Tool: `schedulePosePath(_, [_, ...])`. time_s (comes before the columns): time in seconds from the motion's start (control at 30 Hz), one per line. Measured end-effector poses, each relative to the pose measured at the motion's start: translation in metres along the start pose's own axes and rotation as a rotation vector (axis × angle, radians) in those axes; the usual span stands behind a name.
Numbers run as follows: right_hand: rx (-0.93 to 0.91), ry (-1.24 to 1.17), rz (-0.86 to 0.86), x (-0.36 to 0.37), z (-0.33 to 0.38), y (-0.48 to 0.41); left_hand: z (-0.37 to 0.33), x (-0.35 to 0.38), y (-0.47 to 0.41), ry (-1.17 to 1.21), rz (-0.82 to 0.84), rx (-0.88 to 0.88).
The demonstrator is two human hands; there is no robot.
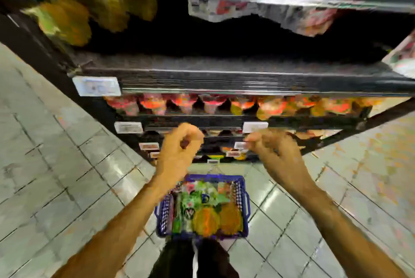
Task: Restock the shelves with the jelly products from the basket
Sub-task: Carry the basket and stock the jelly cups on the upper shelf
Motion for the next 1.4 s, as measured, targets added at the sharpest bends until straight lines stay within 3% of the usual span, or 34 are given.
schedulePosePath(0.07, [0.328,-0.205,-0.041,0.051,-0.103,0.020,0.090,0.034,0.027,-0.036,0.094,-0.200])
schedulePosePath(0.23, [0.817,-0.374,-0.112,0.148,-0.306,0.059,0.279,0.101,0.091,-0.118,0.177,-0.520])
schedulePosePath(0.4, [0.908,-0.318,-0.015,0.237,-0.445,0.061,0.429,0.167,0.124,-0.201,0.306,-0.666])
schedulePosePath(0.53, [0.919,-0.036,-0.018,0.285,-0.542,0.043,0.520,0.209,0.133,-0.239,0.290,-0.733])
schedulePosePath(0.77, [0.889,0.174,-0.038,0.331,-0.648,0.018,0.620,0.261,0.138,-0.321,0.390,-0.604])
schedulePosePath(0.93, [0.877,0.173,-0.065,0.339,-0.666,0.020,0.645,0.265,0.122,-0.223,0.435,-0.600])
schedulePosePath(1.07, [0.724,0.165,-0.004,0.330,-0.633,0.024,0.620,0.255,0.102,-0.078,0.467,-0.613])
schedulePosePath(1.17, [0.584,0.028,0.079,0.321,-0.587,0.027,0.583,0.243,0.091,-0.008,0.500,-0.618])
schedulePosePath(1.3, [0.455,-0.105,0.242,0.314,-0.509,0.018,0.529,0.220,0.093,0.173,0.532,-0.835])
schedulePosePath(1.4, [0.463,-0.229,0.170,0.296,-0.447,0.012,0.487,0.200,0.110,0.362,0.445,-1.021])
Point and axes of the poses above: each hand's wrist, its own y-axis away from the middle knuckle, its own x-axis out of the palm, z = x × y, the point moved 6 cm from there along -y, towards the middle knuckle, and after that the axes turned 5 degrees about z, right-handed, at the moved point
